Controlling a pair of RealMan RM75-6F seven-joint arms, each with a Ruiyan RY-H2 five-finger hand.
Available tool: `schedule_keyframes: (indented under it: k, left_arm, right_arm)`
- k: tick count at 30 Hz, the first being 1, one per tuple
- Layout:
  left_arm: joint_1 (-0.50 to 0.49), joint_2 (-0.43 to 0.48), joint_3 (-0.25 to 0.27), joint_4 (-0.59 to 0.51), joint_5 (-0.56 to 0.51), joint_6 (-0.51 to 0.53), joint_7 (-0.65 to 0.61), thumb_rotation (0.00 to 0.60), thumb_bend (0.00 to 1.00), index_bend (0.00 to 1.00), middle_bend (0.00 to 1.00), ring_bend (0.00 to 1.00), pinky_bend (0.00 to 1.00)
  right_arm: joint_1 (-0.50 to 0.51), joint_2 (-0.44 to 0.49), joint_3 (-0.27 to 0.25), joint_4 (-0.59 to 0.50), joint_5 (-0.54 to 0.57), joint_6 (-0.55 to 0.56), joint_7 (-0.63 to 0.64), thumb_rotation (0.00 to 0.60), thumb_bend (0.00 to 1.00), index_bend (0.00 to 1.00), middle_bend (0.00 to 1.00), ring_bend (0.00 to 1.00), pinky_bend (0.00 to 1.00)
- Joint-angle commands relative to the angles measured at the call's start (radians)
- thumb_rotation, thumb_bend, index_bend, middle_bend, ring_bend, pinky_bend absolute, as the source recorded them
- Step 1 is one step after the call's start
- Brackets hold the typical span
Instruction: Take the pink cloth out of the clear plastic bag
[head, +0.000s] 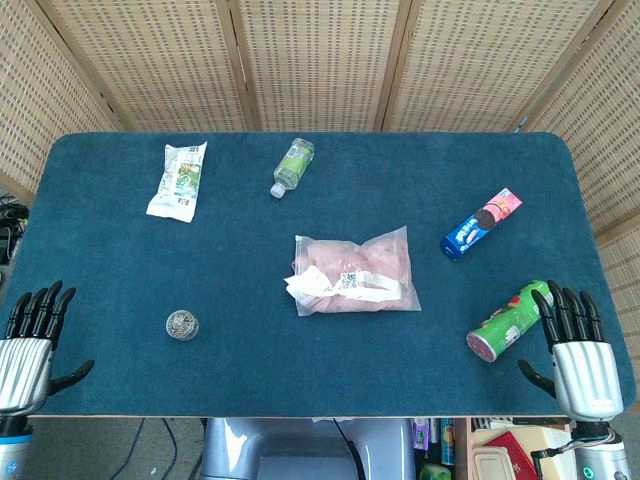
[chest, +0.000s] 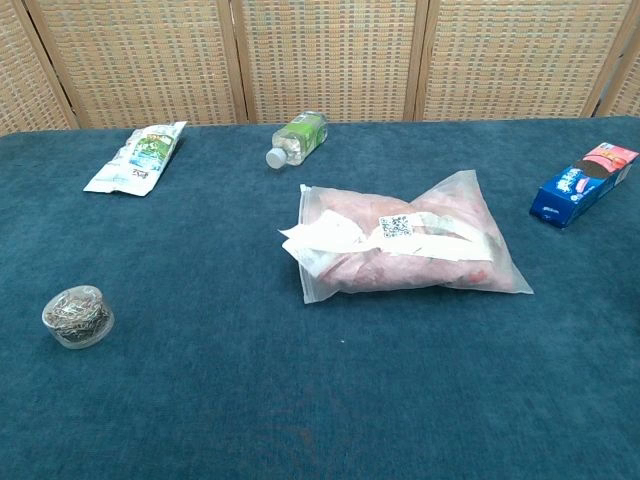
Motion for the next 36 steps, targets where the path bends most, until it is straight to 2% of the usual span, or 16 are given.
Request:
schedule_keyframes:
  k: [1,4,6,9,13,17,24,26,32,36]
  left_arm:
    - [0.000,0.000,-0.001,0.004,-0.001,-0.003,-0.006,0.600,0.12,0.00,0.00,0.00,0.00]
    - [-0.002,-0.001,-0.005,0.008,-0.007,-0.008,-0.010,0.600,0.12,0.00,0.00,0.00,0.00]
    - [-0.007,-0.005,-0.012,0.017,-0.014,-0.014,-0.011,0.600,0.12,0.00,0.00,0.00,0.00]
    - [-0.013,-0.010,-0.016,0.020,-0.021,-0.024,-0.007,0.600,0.12,0.00,0.00,0.00,0.00]
    - [-0.019,-0.019,-0.023,0.022,-0.035,-0.037,0.010,0.600,0.12,0.00,0.00,0.00,0.00]
    - [-0.022,-0.029,-0.027,0.028,-0.051,-0.047,0.024,0.600,0.12,0.00,0.00,0.00,0.00]
    - [-0.040,-0.044,-0.046,0.044,-0.105,-0.090,0.042,0.600,0.12,0.00,0.00,0.00,0.00]
    - [-0.049,-0.049,-0.054,0.052,-0.132,-0.112,0.042,0.600,0.12,0.00,0.00,0.00,0.00]
    - [-0.061,-0.050,-0.064,0.066,-0.161,-0.135,0.016,0.600,0.12,0.00,0.00,0.00,0.00]
    - [-0.067,-0.051,-0.071,0.078,-0.187,-0.152,0.008,0.600,0.12,0.00,0.00,0.00,0.00]
  right_arm:
    - [-0.004,0.000,0.007,0.000,-0.009,-0.015,0.003,0.600,0.00,0.00,0.00,0.00,0.00]
    - [0.007,-0.001,0.004,0.004,-0.030,-0.059,0.052,0.600,0.00,0.00,0.00,0.00,0.00]
    - [0.058,-0.004,0.015,0.049,-0.055,-0.141,0.093,0.600,0.00,0.00,0.00,0.00,0.00]
    - [0.116,0.004,0.037,0.061,-0.041,-0.244,0.114,0.600,0.00,0.00,0.00,0.00,0.00]
    - [0.231,0.018,0.092,0.045,0.034,-0.451,0.165,0.600,0.00,0.00,0.00,0.00,0.00]
    - [0.342,-0.016,0.166,0.045,0.153,-0.640,0.181,0.600,0.00,0.00,0.00,0.00,0.00]
    - [0.493,-0.132,0.266,0.081,0.345,-0.808,0.011,0.600,0.00,0.00,0.00,0.00,0.00]
    - [0.558,-0.195,0.292,0.130,0.439,-0.865,-0.074,0.600,0.00,0.00,0.00,0.00,0.00]
    - [0.647,-0.296,0.299,0.208,0.674,-0.920,-0.231,0.600,0.00,0.00,0.00,0.00,0.00]
    - [0.686,-0.336,0.291,0.243,0.757,-0.934,-0.272,0.600,0.00,0.00,0.00,0.00,0.00]
